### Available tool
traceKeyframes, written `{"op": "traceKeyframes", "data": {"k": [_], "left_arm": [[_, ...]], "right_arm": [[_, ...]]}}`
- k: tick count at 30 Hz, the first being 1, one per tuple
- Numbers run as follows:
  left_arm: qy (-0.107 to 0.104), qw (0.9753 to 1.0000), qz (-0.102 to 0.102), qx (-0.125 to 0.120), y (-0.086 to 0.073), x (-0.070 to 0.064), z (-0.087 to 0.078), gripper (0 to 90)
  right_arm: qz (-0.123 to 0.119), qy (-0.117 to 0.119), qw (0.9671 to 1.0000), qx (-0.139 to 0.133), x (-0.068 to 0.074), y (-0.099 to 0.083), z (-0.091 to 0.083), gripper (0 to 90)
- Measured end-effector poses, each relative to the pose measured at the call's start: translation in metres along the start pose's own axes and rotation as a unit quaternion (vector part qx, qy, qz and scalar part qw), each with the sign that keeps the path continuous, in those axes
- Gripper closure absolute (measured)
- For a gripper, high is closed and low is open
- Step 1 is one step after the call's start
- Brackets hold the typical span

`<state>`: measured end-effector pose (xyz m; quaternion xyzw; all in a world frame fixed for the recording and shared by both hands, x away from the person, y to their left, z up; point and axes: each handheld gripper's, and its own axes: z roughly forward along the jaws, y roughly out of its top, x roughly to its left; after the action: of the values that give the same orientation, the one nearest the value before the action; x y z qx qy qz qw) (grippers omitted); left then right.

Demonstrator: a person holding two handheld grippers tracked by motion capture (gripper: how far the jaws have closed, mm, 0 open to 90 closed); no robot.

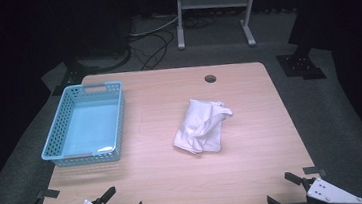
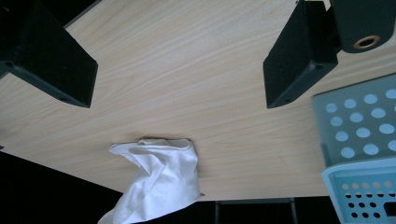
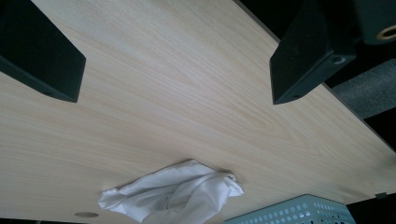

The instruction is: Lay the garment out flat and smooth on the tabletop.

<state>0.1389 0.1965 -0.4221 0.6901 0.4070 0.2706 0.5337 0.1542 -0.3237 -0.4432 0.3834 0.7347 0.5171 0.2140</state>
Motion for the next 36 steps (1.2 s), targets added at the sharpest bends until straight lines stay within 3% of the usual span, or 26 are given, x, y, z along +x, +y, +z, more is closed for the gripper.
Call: {"op": "traceKeyframes", "data": {"k": [21, 30, 36], "left_arm": [[-0.002, 1.0000, 0.001, -0.001, 0.001, -0.003, 0.000, 9.4], [-0.004, 1.0000, -0.001, 0.000, -0.001, -0.002, 0.002, 9.4], [-0.007, 1.0000, -0.004, 0.003, -0.003, 0.000, 0.001, 9.4]], "right_arm": [[0.001, -0.003, 1.0000, -0.001, 0.000, 0.006, 0.005, 2.7], [-0.007, 0.018, 0.9996, 0.020, 0.003, 0.020, 0.027, 2.7], [-0.012, 0.020, 0.9992, 0.034, 0.000, 0.036, 0.045, 2.7]]}}
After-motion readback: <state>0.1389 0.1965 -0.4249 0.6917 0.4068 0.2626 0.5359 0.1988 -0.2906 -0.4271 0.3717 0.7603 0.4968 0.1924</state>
